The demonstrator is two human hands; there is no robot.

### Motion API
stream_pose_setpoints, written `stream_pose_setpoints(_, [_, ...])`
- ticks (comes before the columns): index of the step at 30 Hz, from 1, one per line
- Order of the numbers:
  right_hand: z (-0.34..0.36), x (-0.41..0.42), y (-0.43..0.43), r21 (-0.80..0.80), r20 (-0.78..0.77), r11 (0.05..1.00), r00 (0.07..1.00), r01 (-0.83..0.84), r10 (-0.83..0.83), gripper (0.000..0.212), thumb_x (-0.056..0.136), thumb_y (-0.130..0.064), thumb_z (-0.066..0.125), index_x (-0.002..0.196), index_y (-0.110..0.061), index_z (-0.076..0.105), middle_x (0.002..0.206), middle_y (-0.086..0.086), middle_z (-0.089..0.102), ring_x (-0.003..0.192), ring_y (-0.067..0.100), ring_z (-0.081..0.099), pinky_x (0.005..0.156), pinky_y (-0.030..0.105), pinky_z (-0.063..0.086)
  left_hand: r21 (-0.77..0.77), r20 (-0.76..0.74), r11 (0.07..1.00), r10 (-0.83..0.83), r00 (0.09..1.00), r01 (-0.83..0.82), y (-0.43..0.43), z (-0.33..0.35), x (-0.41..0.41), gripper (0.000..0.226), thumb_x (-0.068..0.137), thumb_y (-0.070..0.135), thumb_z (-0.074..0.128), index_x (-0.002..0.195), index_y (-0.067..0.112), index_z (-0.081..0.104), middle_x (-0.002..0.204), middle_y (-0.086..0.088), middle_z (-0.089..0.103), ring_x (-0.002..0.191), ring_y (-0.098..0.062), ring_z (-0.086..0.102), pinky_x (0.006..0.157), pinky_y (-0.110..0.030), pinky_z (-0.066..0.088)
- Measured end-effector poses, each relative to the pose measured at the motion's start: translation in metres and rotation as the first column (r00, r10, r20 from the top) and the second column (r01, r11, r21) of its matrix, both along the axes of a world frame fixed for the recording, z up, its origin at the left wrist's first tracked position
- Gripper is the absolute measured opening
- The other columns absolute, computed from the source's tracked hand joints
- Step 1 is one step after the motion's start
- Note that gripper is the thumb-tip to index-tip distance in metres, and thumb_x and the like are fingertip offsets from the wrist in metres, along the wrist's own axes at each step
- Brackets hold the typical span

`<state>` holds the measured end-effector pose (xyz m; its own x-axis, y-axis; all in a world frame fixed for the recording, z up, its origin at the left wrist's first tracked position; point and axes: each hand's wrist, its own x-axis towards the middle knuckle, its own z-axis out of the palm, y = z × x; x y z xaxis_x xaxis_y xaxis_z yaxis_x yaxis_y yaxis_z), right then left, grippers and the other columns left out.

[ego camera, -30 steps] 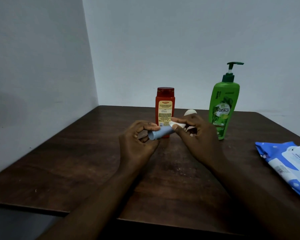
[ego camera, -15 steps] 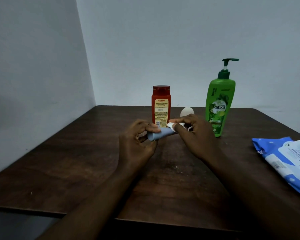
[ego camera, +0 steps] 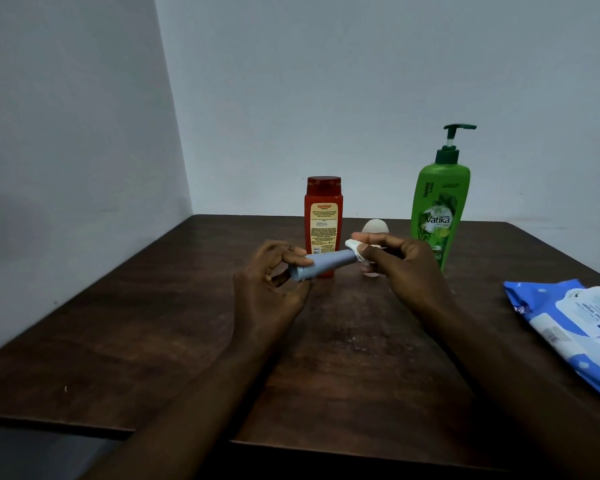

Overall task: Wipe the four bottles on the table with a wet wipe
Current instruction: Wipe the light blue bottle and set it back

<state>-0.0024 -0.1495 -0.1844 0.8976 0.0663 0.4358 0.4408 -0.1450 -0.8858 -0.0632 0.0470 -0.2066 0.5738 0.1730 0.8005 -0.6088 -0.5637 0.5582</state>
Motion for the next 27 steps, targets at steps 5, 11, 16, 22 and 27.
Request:
stream_pose_setpoints(5, [0.001,-0.01,0.009,-0.243,0.328,0.963,0.944,0.12,-0.035,0.024,0.09,-0.024,0.074,0.114,-0.026,0.077,0.1,-0.006,0.072,0.086,0.006,0.065,0.069,0.016,0.051,-0.004,-0.004,1.0,-0.008,1.0,0.008,0.0,0.0,0.001,0.042,0.07,0.008,0.088,0.097,0.03,0.065,0.105,0.022,0.06,0.103,0.006,0.061,0.079,-0.006,0.05])
stream_pose_setpoints(11, [-0.004,-0.023,0.028,-0.377,0.498,0.914,0.865,0.151,0.063,0.027,0.091,-0.015,0.071,0.117,-0.021,0.075,0.102,-0.009,0.064,0.1,0.008,0.058,0.084,0.022,0.046,0.033,-0.011,0.999,-0.009,1.0,0.009,-0.004,0.002,-0.002,0.041,0.072,0.002,0.084,0.097,0.029,0.065,0.104,0.023,0.058,0.102,0.006,0.059,0.08,-0.004,0.048])
stream_pose_setpoints(16, [0.0,-0.012,0.014,-0.397,0.355,0.901,0.935,0.176,-0.026,0.021,0.094,-0.02,0.066,0.112,-0.025,0.077,0.095,-0.005,0.067,0.088,0.005,0.057,0.072,0.013,0.039,0.138,0.006,0.99,-0.024,1.0,0.023,-0.005,0.0,-0.002,0.043,0.072,-0.003,0.081,0.099,0.027,0.067,0.108,0.024,0.057,0.108,0.004,0.058,0.087,-0.012,0.052])
stream_pose_setpoints(22, [0.002,-0.004,0.001,-0.354,0.18,0.924,0.98,0.147,-0.087,0.02,0.095,-0.02,0.065,0.108,-0.028,0.078,0.102,-0.009,0.071,0.092,0.005,0.062,0.078,0.014,0.044,0.199,0.032,0.98,-0.031,0.999,0.024,-0.004,-0.002,0.0,0.037,0.072,-0.003,0.081,0.101,0.019,0.071,0.114,0.009,0.061,0.11,-0.005,0.06,0.09,-0.026,0.057])
stream_pose_setpoints(27, [0.004,-0.003,-0.001,-0.142,0.004,0.989,1.0,0.03,-0.03,0.018,0.095,-0.019,0.067,0.109,-0.027,0.076,0.098,-0.005,0.075,0.083,0.007,0.067,0.067,0.007,0.05,0.143,0.046,0.989,-0.032,0.998,0.025,-0.004,0.0,-0.002,0.047,0.071,-0.003,0.083,0.103,0.026,0.065,0.112,0.011,0.059,0.109,0.004,0.058,0.087,-0.008,0.05])
